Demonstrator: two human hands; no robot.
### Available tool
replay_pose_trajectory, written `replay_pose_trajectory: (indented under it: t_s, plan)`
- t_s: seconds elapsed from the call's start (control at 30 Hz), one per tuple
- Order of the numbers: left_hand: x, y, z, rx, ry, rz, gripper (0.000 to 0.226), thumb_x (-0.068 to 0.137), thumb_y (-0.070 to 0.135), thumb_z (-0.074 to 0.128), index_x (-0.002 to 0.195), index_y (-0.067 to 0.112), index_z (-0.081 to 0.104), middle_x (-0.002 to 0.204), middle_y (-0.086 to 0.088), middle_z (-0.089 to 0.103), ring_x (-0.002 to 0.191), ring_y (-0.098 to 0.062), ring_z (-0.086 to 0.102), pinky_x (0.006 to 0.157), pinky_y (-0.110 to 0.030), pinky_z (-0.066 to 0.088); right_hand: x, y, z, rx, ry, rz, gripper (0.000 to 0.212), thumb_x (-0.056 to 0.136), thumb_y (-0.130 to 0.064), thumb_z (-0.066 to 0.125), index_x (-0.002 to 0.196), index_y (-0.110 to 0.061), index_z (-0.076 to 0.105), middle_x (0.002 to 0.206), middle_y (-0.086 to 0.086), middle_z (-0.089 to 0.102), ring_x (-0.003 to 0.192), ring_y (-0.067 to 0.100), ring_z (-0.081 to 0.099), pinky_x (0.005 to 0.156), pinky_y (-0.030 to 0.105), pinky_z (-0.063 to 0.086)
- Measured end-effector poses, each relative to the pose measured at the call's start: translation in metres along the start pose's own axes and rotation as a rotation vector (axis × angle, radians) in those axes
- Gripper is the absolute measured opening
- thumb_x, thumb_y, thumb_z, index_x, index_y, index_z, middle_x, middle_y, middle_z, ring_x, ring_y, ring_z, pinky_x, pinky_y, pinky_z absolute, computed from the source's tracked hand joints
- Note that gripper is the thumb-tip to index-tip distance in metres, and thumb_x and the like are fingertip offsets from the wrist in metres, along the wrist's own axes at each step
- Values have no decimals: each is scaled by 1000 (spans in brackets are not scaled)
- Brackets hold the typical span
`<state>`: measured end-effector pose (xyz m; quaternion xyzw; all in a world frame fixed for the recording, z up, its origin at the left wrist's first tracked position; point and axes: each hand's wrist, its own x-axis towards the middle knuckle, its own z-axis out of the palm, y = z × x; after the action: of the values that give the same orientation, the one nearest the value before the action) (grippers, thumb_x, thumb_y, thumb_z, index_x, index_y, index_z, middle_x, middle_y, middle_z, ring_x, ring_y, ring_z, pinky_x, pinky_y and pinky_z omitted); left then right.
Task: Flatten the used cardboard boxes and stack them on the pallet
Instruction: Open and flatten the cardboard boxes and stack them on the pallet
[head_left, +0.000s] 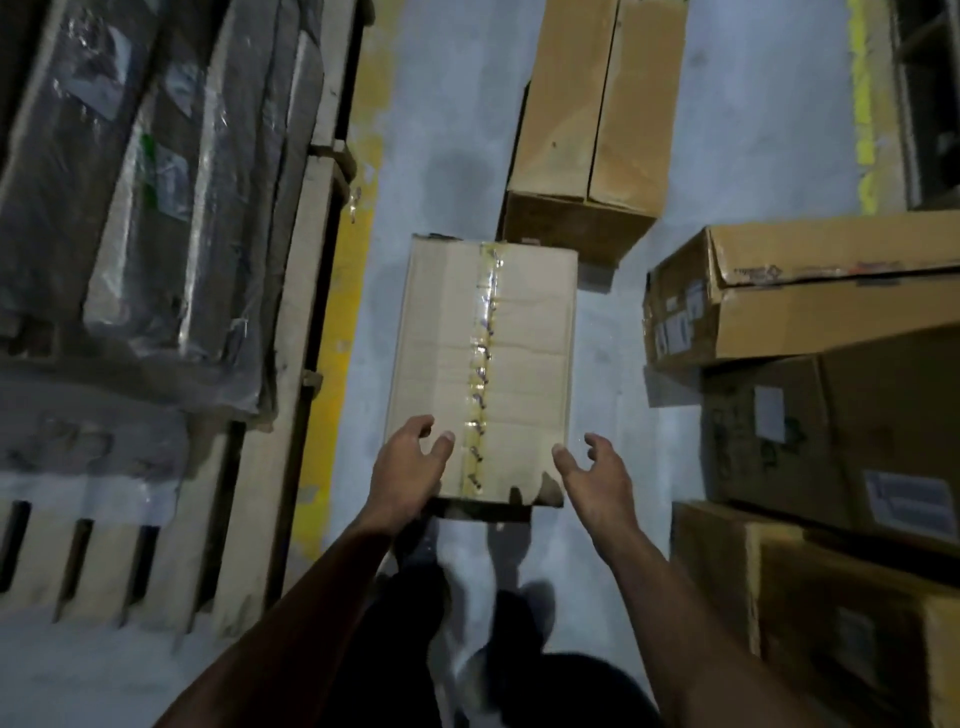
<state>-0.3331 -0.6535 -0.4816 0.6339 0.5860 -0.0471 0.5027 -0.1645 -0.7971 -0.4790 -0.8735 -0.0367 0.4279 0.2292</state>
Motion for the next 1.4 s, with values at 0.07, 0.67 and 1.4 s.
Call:
replay_pose_trajectory:
  t_s: [0.07,0.67,1.4]
  plan:
    - [-10,-22,12,14,7,-17,51,99,35,57,143,10,50,143,-9,54,130,-26,51,108,-41,43,-2,26,12,28,0,17,67,95,-49,60,151,-20,38,151,10,45,136,31,45,112,48,39]
    - [116,-186,69,-209,108,-80,84,69,53,84,132,8,49,122,-11,63,109,-30,63,95,-49,55,120,139,138,228,161,6,102,72,-67,70,150,-10,36,147,14,50,132,33,49,110,46,42]
    - [92,-304,43,-257,-76,55,117,27,79,85,122,14,63,108,-8,72,98,-29,70,90,-46,58,-6,227,234,368,429,177,81,80,-64,70,134,-7,50,133,18,59,120,39,56,101,44,48]
